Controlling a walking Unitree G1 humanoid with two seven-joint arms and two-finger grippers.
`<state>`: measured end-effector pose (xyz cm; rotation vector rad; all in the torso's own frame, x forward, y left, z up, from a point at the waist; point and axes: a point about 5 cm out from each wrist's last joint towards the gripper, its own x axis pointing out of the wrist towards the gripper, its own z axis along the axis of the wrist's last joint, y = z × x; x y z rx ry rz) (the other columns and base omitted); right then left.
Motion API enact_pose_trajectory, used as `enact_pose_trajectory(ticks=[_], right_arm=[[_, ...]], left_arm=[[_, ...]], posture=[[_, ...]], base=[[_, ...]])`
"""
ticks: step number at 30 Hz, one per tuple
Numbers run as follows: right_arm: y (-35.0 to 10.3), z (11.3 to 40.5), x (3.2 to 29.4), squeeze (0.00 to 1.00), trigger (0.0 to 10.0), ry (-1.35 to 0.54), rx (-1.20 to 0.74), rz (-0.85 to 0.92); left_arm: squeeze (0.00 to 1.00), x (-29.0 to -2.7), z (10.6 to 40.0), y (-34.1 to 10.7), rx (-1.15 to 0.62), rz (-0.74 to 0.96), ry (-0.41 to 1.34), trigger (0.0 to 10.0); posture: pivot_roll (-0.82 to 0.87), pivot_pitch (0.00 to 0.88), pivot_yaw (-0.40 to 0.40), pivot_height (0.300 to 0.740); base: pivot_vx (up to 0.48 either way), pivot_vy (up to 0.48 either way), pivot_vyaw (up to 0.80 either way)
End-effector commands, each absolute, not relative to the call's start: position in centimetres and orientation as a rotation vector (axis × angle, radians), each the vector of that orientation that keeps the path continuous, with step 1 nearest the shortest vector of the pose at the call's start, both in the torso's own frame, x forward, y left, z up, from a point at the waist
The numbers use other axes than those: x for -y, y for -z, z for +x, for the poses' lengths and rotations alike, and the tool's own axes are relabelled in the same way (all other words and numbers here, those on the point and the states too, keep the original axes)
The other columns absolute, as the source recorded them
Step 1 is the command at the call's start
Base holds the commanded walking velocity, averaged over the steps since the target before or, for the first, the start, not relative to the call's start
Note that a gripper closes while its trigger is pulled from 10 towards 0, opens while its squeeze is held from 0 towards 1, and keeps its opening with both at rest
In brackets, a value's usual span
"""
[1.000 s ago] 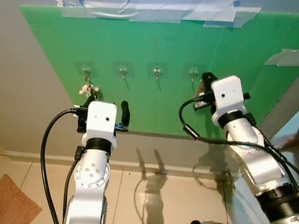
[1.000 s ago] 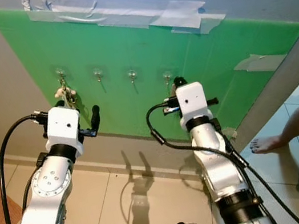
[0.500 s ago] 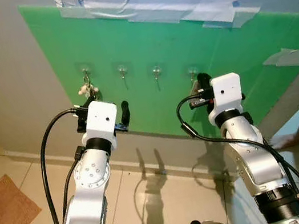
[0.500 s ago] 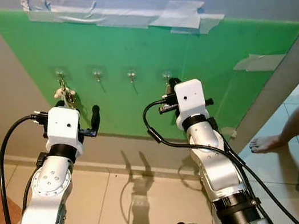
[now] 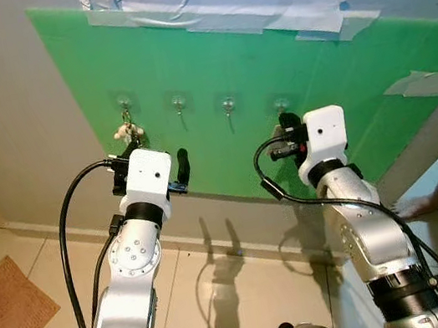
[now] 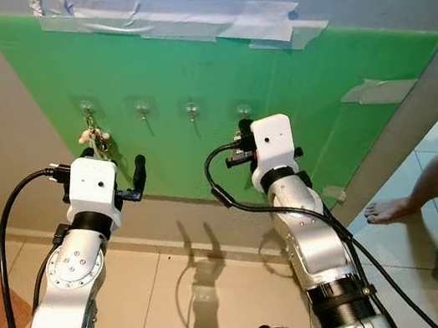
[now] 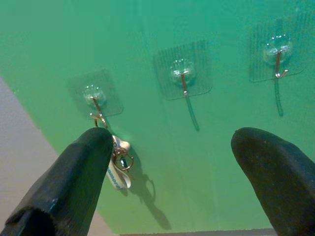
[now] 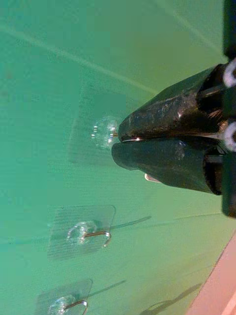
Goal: Setting the table
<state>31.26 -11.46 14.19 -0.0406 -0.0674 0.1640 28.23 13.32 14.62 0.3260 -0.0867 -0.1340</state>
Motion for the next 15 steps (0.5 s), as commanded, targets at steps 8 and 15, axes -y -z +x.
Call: enact_pose_trajectory(ticks=[8,15], right_arm=[[-14.4,32.2,11.5,0.00,10.0,-0.171,0.060,-0.047],[-13.7,32.6,11.5,0.00,10.0,-0.180,0.028,-0.045]], left_arm=[[0.00,-13.5,27.9,-14.6,0.084,0.333,0.127,10.0],[0.00,-13.6,27.8,-14.6,0.084,0.333,0.117,10.0]], posture=[[0.01,0.129,-0.045,0.740],[0.02,0.124,-0.052,0.740]], base=[[0.000,0.000,0.00],[0.000,0.000,0.00]])
